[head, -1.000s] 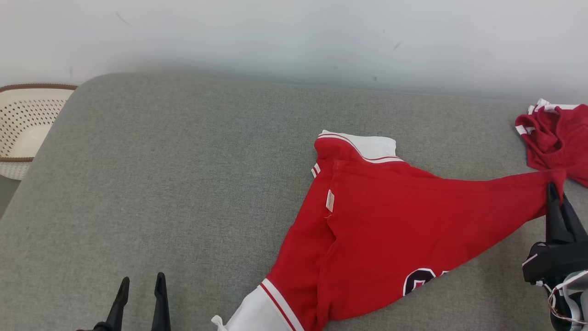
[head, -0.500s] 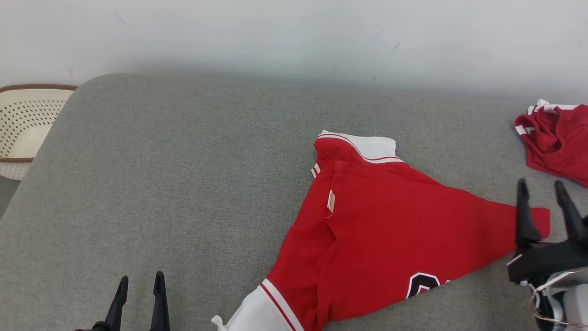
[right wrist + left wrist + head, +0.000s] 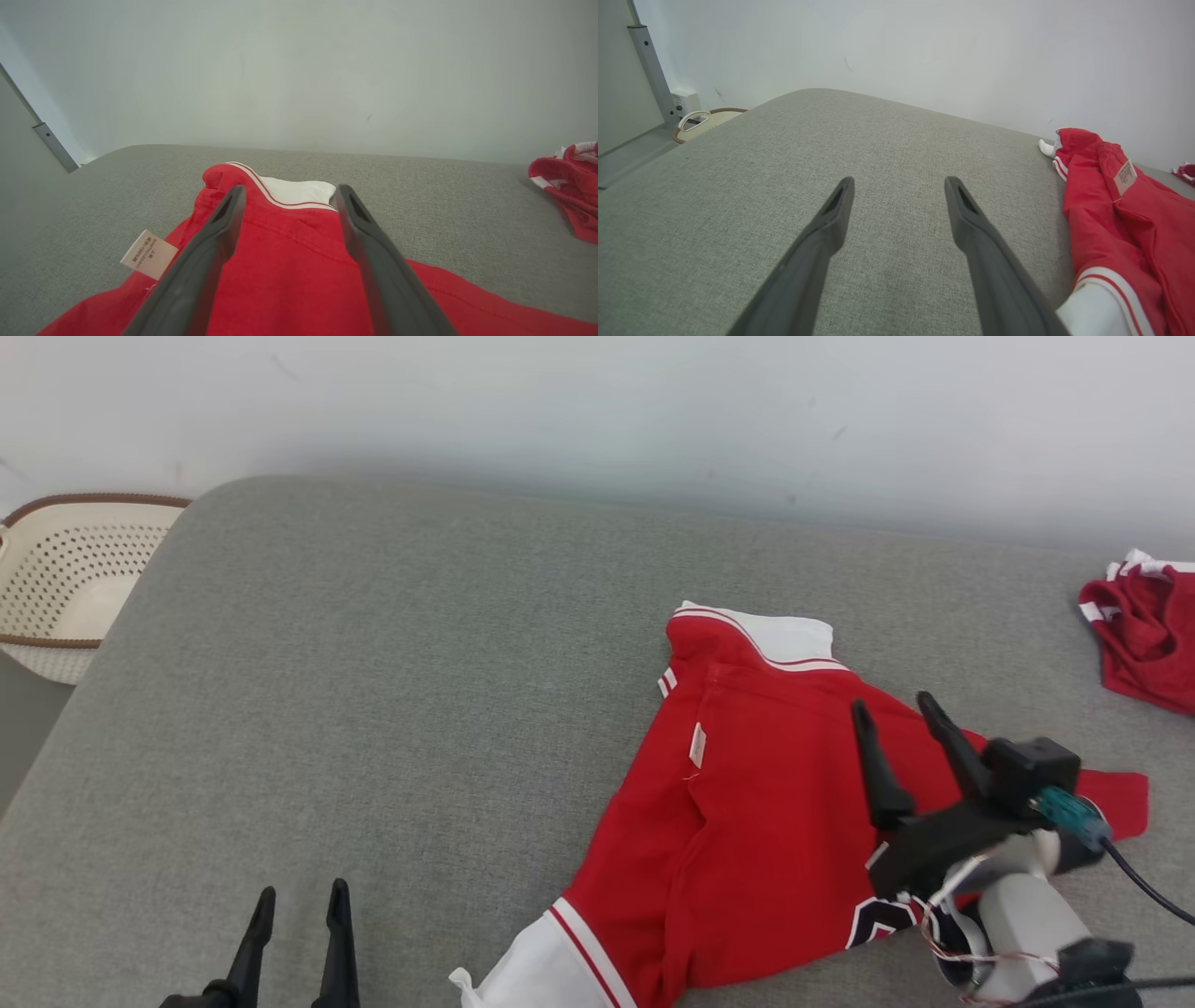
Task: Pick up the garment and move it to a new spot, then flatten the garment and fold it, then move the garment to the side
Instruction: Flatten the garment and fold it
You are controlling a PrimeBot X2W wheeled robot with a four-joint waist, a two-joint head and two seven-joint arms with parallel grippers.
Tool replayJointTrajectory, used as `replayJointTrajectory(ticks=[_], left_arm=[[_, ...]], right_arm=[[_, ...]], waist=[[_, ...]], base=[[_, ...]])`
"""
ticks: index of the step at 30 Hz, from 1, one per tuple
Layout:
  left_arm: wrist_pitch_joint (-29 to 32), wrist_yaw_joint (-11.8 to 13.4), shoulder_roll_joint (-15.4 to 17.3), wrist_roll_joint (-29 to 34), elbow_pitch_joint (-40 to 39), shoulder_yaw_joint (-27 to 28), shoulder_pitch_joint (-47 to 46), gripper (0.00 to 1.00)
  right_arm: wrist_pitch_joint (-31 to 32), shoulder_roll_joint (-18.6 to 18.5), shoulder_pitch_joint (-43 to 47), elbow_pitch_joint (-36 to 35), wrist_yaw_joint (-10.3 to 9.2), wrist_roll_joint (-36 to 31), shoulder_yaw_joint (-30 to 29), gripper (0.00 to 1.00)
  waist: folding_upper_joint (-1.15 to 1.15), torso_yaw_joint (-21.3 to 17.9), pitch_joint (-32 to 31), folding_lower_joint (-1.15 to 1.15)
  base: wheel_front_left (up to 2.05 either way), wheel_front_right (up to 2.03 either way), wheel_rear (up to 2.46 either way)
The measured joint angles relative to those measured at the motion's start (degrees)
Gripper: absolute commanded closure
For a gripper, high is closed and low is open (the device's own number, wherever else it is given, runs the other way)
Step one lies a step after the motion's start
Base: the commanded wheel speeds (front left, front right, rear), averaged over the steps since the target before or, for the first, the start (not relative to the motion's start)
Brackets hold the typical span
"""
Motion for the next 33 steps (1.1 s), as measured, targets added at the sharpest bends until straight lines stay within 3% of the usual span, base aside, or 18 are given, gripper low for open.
replayJointTrajectory(ticks=[10,27,28,30,33], left_arm=[[0.0,-0.4,0.0,-0.5,1.0,-2.6,-1.0,0.0],[0.0,0.6,0.0,-2.7,1.3,-5.5,-1.7,0.0],[0.0,0.6,0.0,-2.7,1.3,-5.5,-1.7,0.0],[0.0,0.7,0.0,-2.9,1.3,-5.6,-2.0,0.0],[0.0,0.9,0.0,-3.0,1.3,-5.4,-2.2,0.0]], right_arm=[[-0.1,2.5,-9.0,13.0,0.0,1.7,6.1,0.0],[-2.1,5.1,-20.8,35.2,0.0,0.6,5.6,0.0],[-2.1,5.1,-20.8,35.2,0.0,0.6,5.6,0.21],[-2.2,5.2,-21.6,36.9,0.0,0.1,5.1,1.0],[-2.6,5.4,-22.6,37.9,0.0,-0.9,4.2,1.0]], waist=[[0.0,3.9,0.4,0.0],[0.0,8.8,2.7,0.0],[0.0,8.8,2.7,0.0],[0.0,9.2,3.1,0.0],[0.0,9.4,3.6,0.0]], base=[[0.0,0.0,0.0],[0.0,0.0,0.0],[0.0,0.0,0.0],[0.0,0.0,0.0],[0.0,0.0,0.0]])
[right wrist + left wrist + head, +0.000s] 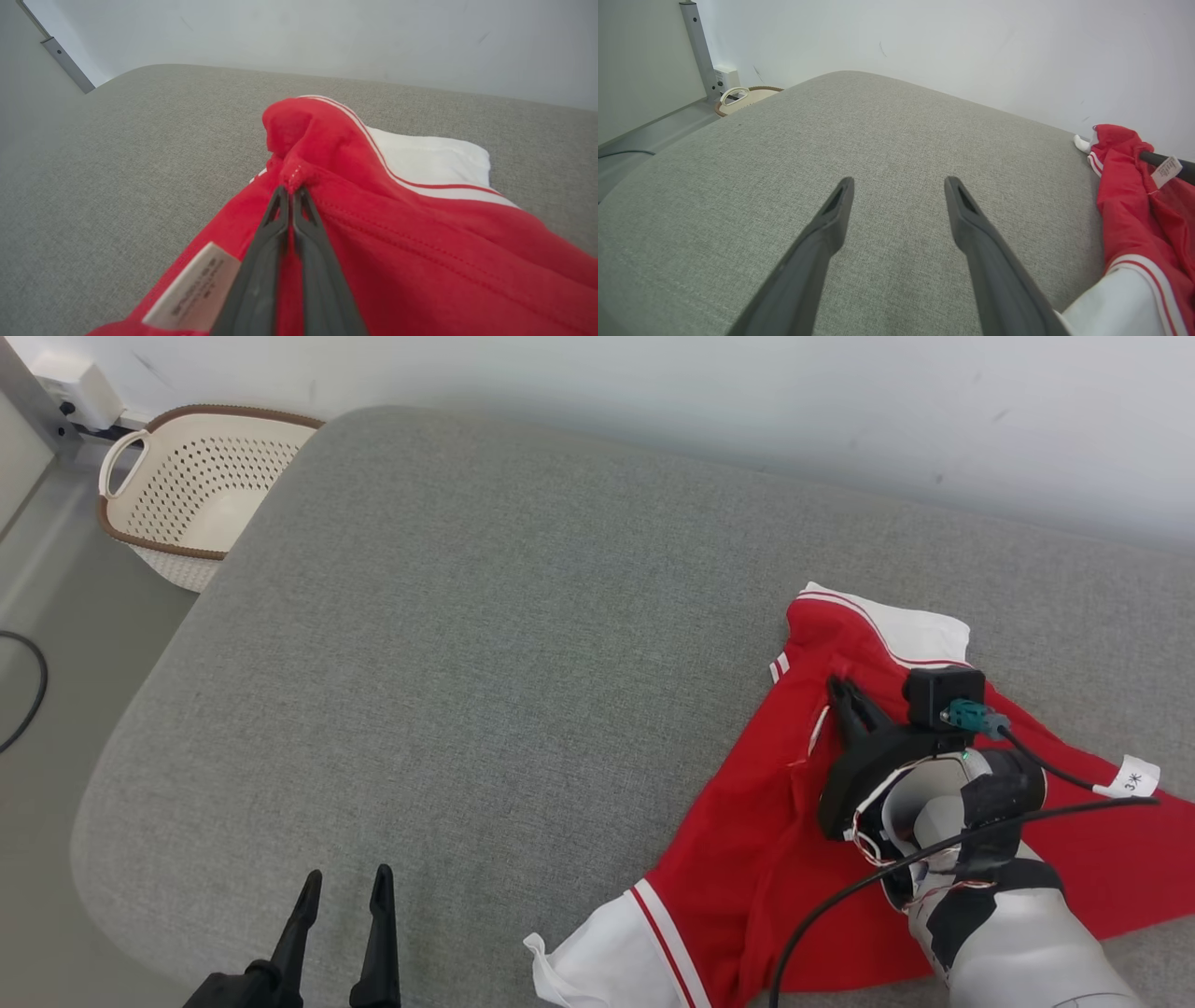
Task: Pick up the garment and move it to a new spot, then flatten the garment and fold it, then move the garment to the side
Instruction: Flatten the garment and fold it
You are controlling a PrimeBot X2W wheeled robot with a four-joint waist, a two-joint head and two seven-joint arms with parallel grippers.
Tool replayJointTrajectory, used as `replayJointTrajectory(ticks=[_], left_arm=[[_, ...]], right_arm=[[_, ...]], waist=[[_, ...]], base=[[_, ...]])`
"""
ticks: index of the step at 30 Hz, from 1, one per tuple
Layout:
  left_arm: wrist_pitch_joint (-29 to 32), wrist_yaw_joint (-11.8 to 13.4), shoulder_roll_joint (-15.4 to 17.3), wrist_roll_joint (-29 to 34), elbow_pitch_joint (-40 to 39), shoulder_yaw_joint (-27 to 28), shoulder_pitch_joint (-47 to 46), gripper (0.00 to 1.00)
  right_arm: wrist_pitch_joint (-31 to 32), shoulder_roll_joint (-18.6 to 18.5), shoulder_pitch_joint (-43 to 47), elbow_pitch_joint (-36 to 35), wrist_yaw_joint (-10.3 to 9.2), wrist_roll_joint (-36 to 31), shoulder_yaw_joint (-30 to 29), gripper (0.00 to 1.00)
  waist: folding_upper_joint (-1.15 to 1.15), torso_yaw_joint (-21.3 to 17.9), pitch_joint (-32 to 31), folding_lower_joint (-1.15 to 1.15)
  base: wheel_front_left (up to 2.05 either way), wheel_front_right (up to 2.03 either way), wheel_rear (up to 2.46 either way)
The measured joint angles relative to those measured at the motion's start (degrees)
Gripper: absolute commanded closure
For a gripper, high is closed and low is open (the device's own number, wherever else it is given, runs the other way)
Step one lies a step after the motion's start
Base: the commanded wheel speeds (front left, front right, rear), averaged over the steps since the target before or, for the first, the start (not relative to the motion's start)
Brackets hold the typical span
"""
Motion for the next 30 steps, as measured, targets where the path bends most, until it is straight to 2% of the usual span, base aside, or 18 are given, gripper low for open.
replayJointTrajectory(ticks=[4,10,24,30], left_arm=[[0.0,0.2,0.0,0.0,0.1,0.5,0.0,0.0],[0.0,0.3,0.0,0.0,0.1,0.6,0.0,0.0],[0.0,0.2,0.0,0.8,0.1,2.3,1.3,0.0],[0.0,-0.1,0.0,1.0,0.0,3.7,1.9,0.0]], right_arm=[[-0.2,0.1,-0.4,-1.1,0.0,-0.9,-1.1,1.0],[-0.5,0.0,2.9,-10.2,0.0,0.1,-3.4,1.0],[-0.5,-4.0,20.5,-38.0,0.0,7.2,-4.6,1.0],[0.8,-3.9,28.6,-48.7,0.0,8.1,-6.3,1.0]], waist=[[0.0,-0.5,0.0,0.0],[0.0,-2.0,-0.7,0.0],[0.0,-8.2,-2.0,0.0],[0.0,-12.1,-2.0,0.0]], base=[[0.0,0.0,0.0],[0.0,0.0,0.0],[0.0,0.0,0.0],[0.0,0.0,0.0]])
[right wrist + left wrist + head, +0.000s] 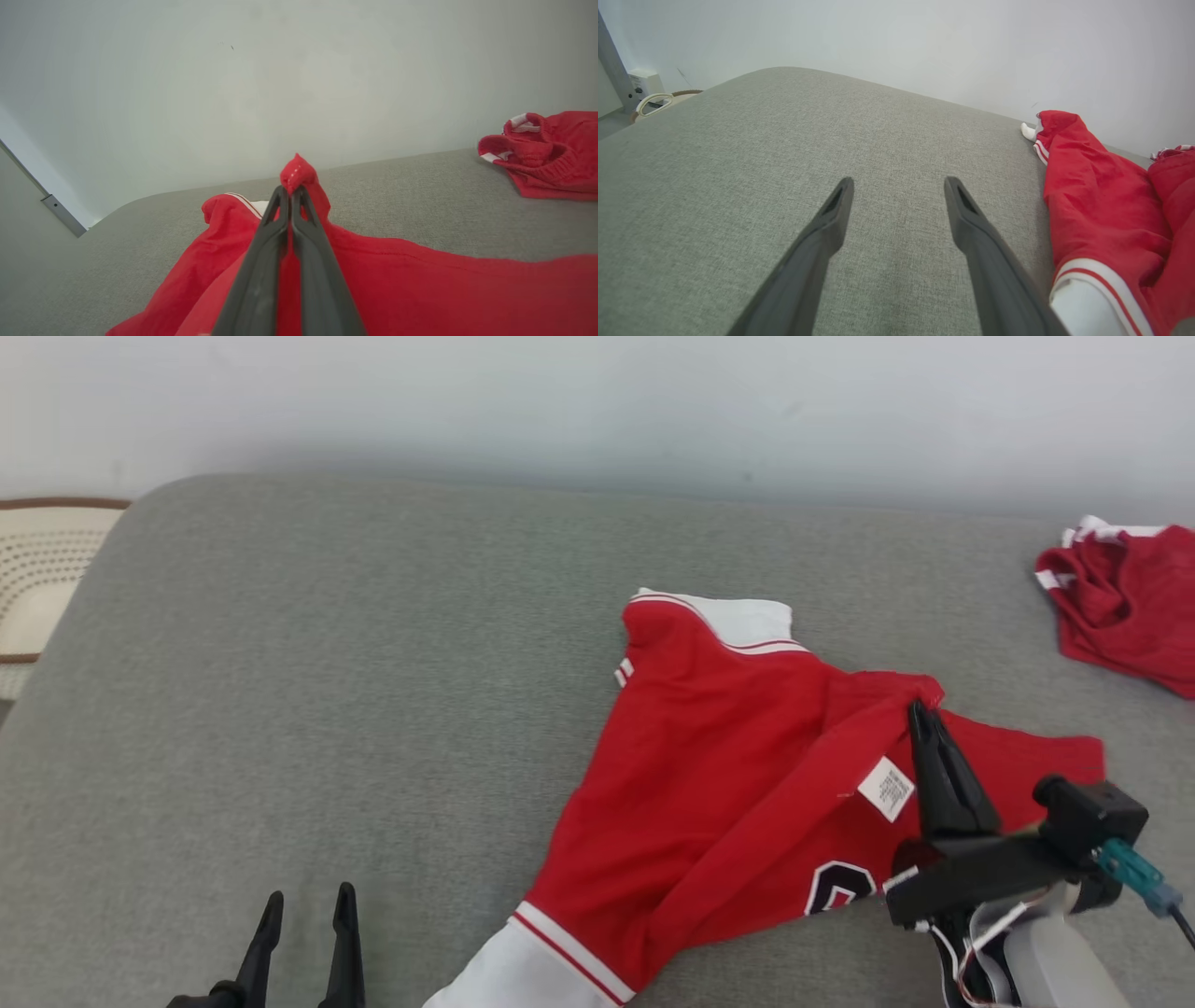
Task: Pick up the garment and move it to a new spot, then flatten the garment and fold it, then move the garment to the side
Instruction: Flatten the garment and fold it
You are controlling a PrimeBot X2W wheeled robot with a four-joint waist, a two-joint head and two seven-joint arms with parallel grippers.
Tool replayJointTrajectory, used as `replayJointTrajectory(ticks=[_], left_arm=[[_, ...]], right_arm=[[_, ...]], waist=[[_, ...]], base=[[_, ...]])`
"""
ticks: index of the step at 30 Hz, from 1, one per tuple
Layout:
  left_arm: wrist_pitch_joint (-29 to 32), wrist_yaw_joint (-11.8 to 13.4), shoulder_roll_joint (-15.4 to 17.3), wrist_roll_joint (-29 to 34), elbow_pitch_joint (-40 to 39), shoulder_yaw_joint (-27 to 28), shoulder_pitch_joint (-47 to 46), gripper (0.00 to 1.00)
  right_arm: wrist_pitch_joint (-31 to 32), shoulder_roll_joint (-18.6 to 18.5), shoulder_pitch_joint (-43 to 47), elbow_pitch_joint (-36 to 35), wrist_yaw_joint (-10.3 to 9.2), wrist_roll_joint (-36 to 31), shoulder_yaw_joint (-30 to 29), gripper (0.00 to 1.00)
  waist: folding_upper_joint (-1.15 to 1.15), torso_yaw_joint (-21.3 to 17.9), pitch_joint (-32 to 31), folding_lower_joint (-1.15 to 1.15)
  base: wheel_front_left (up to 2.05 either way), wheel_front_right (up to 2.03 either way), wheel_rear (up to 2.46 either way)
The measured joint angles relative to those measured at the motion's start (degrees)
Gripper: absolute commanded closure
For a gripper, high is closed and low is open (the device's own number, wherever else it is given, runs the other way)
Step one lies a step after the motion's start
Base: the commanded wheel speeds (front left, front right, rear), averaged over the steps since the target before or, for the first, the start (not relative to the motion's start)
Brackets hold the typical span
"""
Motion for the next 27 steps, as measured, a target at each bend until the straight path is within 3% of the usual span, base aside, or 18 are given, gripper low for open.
replayJointTrajectory(ticks=[11,25,27], left_arm=[[0.0,-0.7,0.0,1.4,0.2,2.1,-0.2,0.0],[0.0,-0.8,0.0,1.5,0.5,1.8,-0.8,0.0],[0.0,-0.8,0.0,1.4,0.5,1.8,-0.8,0.0]], right_arm=[[7.0,3.4,13.8,-16.4,0.0,-4.0,-7.0,1.0],[13.6,5.3,24.5,-20.5,0.0,-4.1,-14.6,1.0],[13.8,5.4,24.9,-20.8,0.0,-5.2,-15.0,0.56]], waist=[[0.0,-7.8,0.4,0.0],[0.0,-11.1,1.3,0.0],[0.0,-11.0,1.3,0.0]], base=[[0.0,0.0,0.0],[0.0,0.0,0.0],[0.0,0.0,0.0]])
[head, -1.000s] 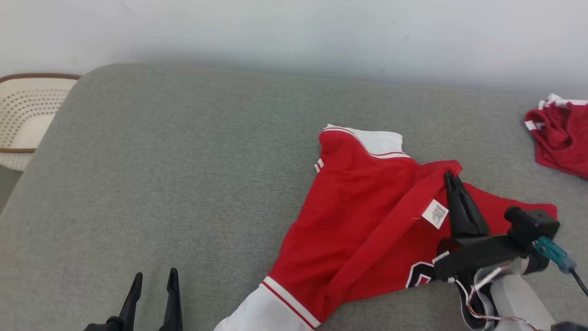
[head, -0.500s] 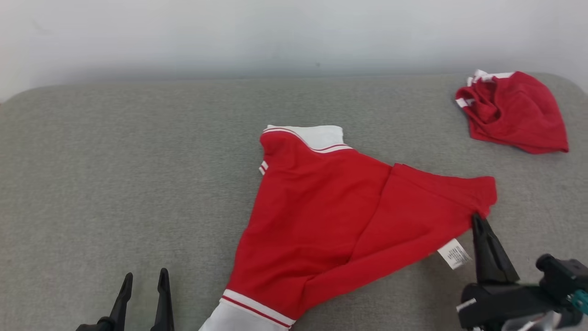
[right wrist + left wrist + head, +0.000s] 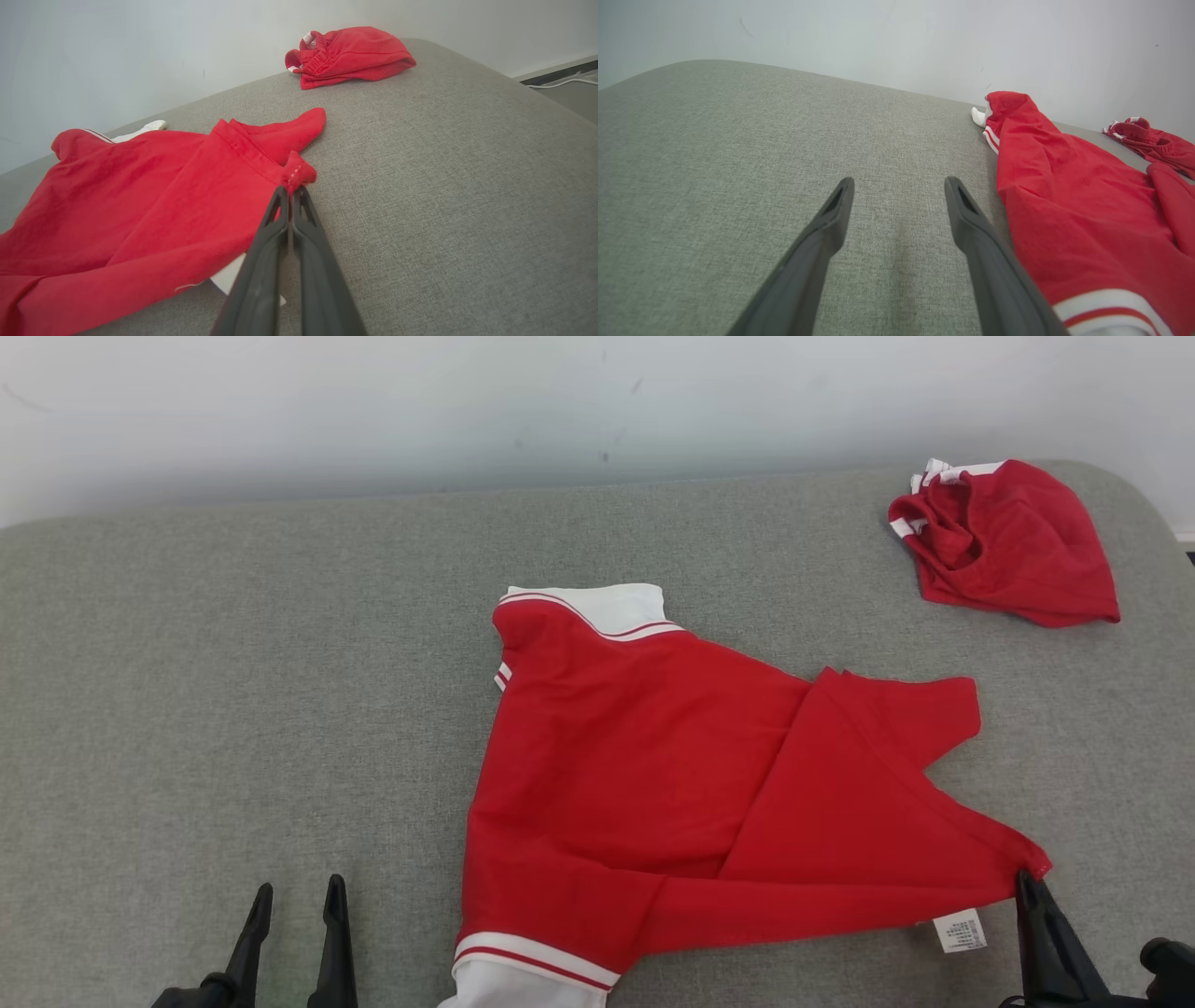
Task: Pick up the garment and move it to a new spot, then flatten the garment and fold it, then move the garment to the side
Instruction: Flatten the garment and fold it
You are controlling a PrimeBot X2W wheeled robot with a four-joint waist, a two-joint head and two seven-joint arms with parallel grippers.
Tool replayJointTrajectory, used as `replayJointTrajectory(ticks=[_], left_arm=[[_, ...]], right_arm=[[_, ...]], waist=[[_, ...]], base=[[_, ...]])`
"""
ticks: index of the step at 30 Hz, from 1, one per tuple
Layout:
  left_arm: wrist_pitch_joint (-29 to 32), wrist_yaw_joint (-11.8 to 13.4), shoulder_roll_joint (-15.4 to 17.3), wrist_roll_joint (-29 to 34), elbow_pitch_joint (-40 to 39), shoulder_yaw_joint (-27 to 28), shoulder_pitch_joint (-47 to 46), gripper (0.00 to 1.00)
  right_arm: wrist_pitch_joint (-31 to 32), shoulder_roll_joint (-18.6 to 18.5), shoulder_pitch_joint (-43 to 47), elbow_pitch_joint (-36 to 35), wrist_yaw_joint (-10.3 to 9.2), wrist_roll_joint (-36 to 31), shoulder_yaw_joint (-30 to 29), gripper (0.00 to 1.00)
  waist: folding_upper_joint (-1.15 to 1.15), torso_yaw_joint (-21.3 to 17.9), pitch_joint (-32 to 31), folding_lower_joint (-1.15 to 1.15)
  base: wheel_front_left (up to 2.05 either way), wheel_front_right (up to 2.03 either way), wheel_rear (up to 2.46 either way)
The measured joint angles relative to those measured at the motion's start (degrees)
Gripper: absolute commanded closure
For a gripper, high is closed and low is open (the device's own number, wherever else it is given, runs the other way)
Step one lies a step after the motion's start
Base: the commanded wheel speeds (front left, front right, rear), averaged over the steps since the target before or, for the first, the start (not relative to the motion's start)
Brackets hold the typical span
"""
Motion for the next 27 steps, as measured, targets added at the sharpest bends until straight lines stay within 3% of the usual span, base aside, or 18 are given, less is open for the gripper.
replayJointTrajectory(ticks=[1,11,27], left_arm=[[0.0,0.0,0.0,0.0,0.1,0.0,0.0,0.0],[0.0,-0.4,0.0,0.0,0.7,-0.8,0.0,0.0],[0.0,-1.0,0.0,-0.5,2.2,-6.3,0.4,0.0]], right_arm=[[-0.2,0.0,0.1,-0.2,0.0,-0.6,-0.2,0.0],[-3.5,0.7,-1.0,-3.0,0.0,-6.5,-3.1,0.0],[-8.8,0.9,-3.8,-0.4,0.0,-9.5,2.1,0.0]], waist=[[0.0,0.1,0.0,0.0],[0.0,2.1,-0.7,0.0],[0.0,6.5,-2.2,0.0]], base=[[0.0,0.0,0.0],[0.0,0.0,0.0],[0.0,0.0,0.0]])
